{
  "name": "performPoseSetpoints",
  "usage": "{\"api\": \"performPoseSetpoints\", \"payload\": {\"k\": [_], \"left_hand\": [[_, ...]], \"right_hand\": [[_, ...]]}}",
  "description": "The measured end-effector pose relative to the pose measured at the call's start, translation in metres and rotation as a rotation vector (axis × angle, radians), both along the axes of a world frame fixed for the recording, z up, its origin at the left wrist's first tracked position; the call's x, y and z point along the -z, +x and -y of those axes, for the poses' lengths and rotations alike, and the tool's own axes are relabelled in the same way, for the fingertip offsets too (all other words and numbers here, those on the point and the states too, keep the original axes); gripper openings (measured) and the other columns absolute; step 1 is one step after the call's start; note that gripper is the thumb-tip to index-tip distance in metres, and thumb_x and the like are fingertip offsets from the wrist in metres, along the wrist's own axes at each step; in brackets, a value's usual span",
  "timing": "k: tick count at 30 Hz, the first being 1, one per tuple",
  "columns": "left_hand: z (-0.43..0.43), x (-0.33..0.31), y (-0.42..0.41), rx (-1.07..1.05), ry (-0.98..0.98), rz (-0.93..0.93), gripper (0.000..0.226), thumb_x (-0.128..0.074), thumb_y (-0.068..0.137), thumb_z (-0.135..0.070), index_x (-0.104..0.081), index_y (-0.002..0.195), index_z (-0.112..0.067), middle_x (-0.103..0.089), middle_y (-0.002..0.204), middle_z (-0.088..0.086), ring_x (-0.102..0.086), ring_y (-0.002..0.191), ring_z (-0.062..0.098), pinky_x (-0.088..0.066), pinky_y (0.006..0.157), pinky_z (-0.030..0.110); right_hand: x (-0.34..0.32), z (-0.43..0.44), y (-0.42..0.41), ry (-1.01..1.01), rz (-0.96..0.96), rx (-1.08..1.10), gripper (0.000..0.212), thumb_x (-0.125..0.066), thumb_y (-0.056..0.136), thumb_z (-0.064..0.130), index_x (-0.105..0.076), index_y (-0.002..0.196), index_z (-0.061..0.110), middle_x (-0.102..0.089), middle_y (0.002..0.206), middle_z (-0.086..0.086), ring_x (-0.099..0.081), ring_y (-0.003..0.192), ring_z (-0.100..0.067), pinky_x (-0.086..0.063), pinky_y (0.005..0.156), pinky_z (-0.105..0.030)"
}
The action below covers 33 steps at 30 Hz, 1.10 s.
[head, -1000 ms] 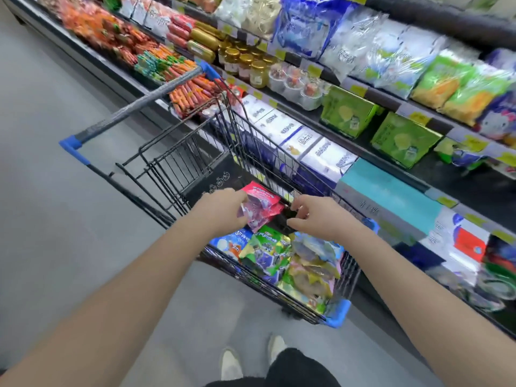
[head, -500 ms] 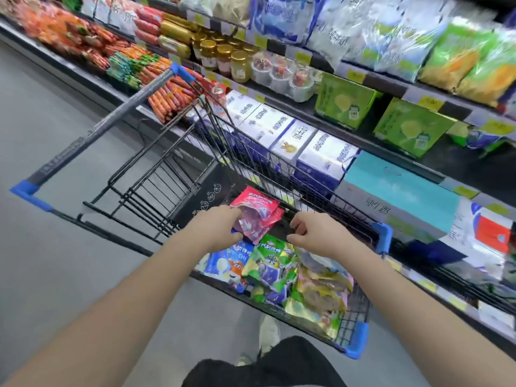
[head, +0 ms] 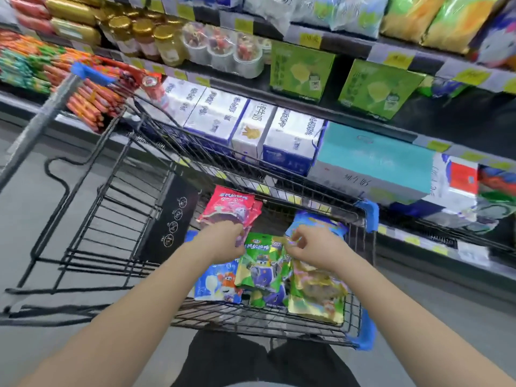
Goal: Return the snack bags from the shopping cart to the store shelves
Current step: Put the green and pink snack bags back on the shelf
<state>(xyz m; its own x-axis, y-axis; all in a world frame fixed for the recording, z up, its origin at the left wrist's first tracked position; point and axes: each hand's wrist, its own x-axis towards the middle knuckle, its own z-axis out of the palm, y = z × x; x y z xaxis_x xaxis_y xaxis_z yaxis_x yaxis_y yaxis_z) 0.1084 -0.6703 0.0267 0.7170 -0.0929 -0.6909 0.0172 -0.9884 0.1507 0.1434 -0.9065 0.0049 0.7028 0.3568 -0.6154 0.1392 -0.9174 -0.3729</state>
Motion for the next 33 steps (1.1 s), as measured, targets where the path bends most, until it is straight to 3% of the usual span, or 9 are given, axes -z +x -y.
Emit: {"api": "performPoseSetpoints", "payload": {"k": [7, 13, 22, 24, 27, 30, 33], "left_hand": [[-0.004, 0.051, 0.012, 0.100, -0.050, -0.083, 0.047, -0.056, 0.093, -0.041, -0.050, 0.133, -0.019, -0.054, 0.130, 0.009, -0.054, 0.119, 0.030, -0.048, 0.094, 0.042], [-0.012, 0.094, 0.006, 0.098, -0.087, -0.169, 0.052, -0.057, 0.094, -0.041, -0.047, 0.139, -0.015, -0.049, 0.136, 0.009, -0.050, 0.125, 0.028, -0.046, 0.100, 0.043], [-0.014, 0.145, -0.007, 0.082, -0.044, -0.197, 0.051, -0.053, 0.097, -0.035, -0.041, 0.142, -0.017, -0.045, 0.135, 0.010, -0.052, 0.118, 0.031, -0.043, 0.081, 0.037], [-0.015, 0.152, -0.008, 0.071, -0.048, -0.203, 0.050, -0.053, 0.096, -0.035, -0.041, 0.141, -0.017, -0.046, 0.134, 0.011, -0.052, 0.117, 0.031, -0.046, 0.084, 0.039], [-0.016, 0.165, -0.011, 0.050, -0.061, -0.223, 0.050, -0.053, 0.096, -0.035, -0.042, 0.142, -0.017, -0.045, 0.136, 0.011, -0.051, 0.118, 0.030, -0.047, 0.089, 0.040], [-0.018, 0.175, -0.013, 0.026, -0.057, -0.239, 0.051, -0.052, 0.097, -0.037, -0.042, 0.143, -0.019, -0.042, 0.141, 0.009, -0.050, 0.123, 0.028, -0.043, 0.088, 0.037], [-0.024, 0.180, -0.017, 0.005, -0.061, -0.248, 0.051, -0.051, 0.097, -0.039, -0.042, 0.144, -0.021, -0.043, 0.141, 0.006, -0.048, 0.126, 0.028, -0.042, 0.090, 0.036]], "right_hand": [[0.033, -0.006, -0.011, -0.045, -0.073, 0.142, 0.026, -0.062, 0.093, 0.040, -0.061, 0.112, 0.022, -0.056, 0.085, 0.014, -0.059, 0.090, -0.017, -0.049, 0.076, -0.032], [0.078, -0.017, -0.027, -0.033, -0.188, 0.286, 0.043, -0.063, 0.092, 0.040, -0.058, 0.127, 0.016, -0.068, 0.112, -0.002, -0.063, 0.103, -0.022, -0.054, 0.088, -0.037], [0.152, -0.026, -0.042, -0.064, -0.296, 0.411, 0.049, -0.063, 0.090, 0.039, -0.056, 0.131, 0.013, -0.069, 0.115, -0.007, -0.062, 0.111, -0.027, -0.052, 0.093, -0.038], [0.168, -0.029, -0.043, -0.075, -0.319, 0.444, 0.057, -0.064, 0.089, 0.039, -0.052, 0.137, 0.011, -0.069, 0.114, -0.008, -0.061, 0.111, -0.028, -0.050, 0.088, -0.035], [0.190, -0.035, -0.045, -0.069, -0.375, 0.529, 0.072, -0.067, 0.090, 0.039, -0.038, 0.148, 0.007, -0.066, 0.122, -0.013, -0.062, 0.113, -0.029, -0.048, 0.082, -0.034], [0.206, -0.043, -0.043, -0.054, -0.445, 0.650, 0.079, -0.069, 0.093, 0.041, -0.033, 0.150, 0.001, -0.054, 0.142, -0.017, -0.054, 0.129, -0.033, -0.046, 0.095, -0.036], [0.215, -0.051, -0.042, -0.051, -0.498, 0.751, 0.075, -0.068, 0.096, 0.038, -0.035, 0.147, -0.006, -0.049, 0.146, -0.021, -0.051, 0.132, -0.035, -0.045, 0.102, -0.039]]}}
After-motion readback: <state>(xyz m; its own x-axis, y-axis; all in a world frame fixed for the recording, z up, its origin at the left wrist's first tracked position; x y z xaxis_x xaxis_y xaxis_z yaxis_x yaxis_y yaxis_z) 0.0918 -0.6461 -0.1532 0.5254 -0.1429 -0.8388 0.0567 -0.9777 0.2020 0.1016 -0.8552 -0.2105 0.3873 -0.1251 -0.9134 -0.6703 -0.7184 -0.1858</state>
